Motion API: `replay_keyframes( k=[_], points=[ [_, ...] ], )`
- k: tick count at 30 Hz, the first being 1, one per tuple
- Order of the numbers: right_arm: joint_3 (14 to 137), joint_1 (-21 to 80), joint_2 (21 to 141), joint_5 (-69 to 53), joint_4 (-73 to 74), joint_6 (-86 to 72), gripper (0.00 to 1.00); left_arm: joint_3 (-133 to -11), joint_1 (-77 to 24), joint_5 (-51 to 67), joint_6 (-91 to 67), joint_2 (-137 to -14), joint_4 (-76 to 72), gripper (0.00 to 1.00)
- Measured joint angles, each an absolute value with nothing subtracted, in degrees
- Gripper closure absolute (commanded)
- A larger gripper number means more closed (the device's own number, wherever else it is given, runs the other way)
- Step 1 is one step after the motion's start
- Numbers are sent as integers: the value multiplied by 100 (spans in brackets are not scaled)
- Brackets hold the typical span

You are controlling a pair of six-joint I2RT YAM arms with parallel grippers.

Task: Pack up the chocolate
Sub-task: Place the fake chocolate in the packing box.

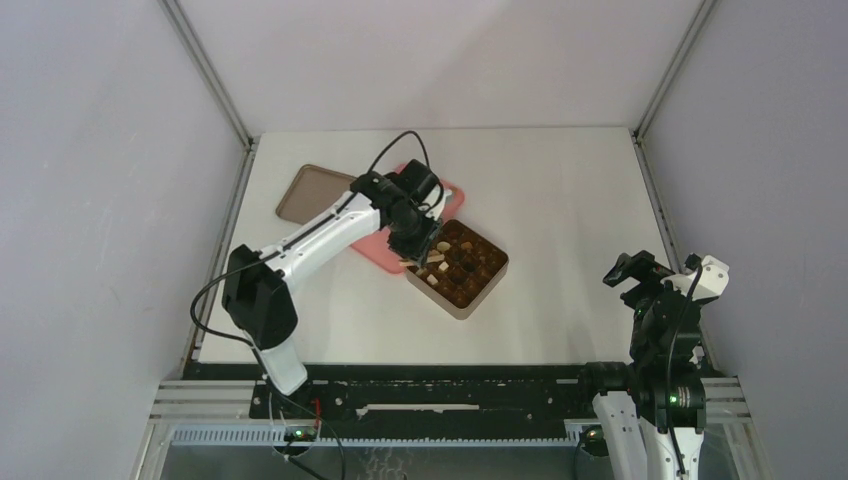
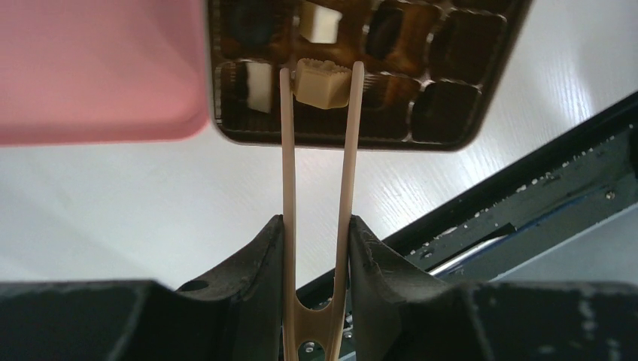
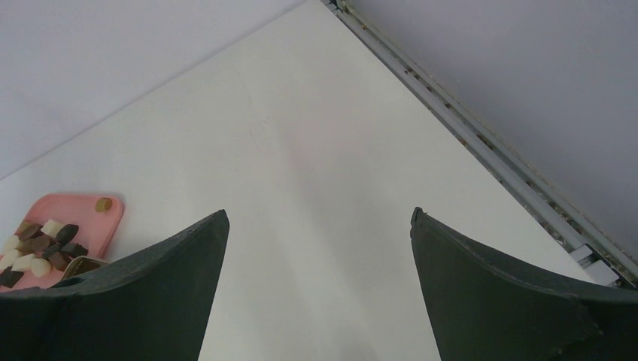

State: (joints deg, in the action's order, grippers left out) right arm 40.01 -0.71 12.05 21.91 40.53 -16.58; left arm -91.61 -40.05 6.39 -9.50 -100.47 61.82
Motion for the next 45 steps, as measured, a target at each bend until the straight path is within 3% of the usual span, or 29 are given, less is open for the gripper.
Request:
replay_keyframes(
  k=[13, 24, 32, 45],
  points=[
    [4001, -71, 1205, 2191, 4051, -1658, 1, -9059, -4936, 646, -963, -10062, 6163, 73],
    [4001, -71, 1205, 2191, 4051, -1658, 1, -8879, -4963, 513, -961, -10294, 6160, 67],
    [4001, -71, 1205, 2191, 4051, -1656, 1, -8879, -4965, 471, -958, -10438, 6106, 57],
    [3953, -71, 1203, 2191, 4051, -1656, 1, -8879, -4963, 419, -945, -10433, 6125, 57]
  ],
)
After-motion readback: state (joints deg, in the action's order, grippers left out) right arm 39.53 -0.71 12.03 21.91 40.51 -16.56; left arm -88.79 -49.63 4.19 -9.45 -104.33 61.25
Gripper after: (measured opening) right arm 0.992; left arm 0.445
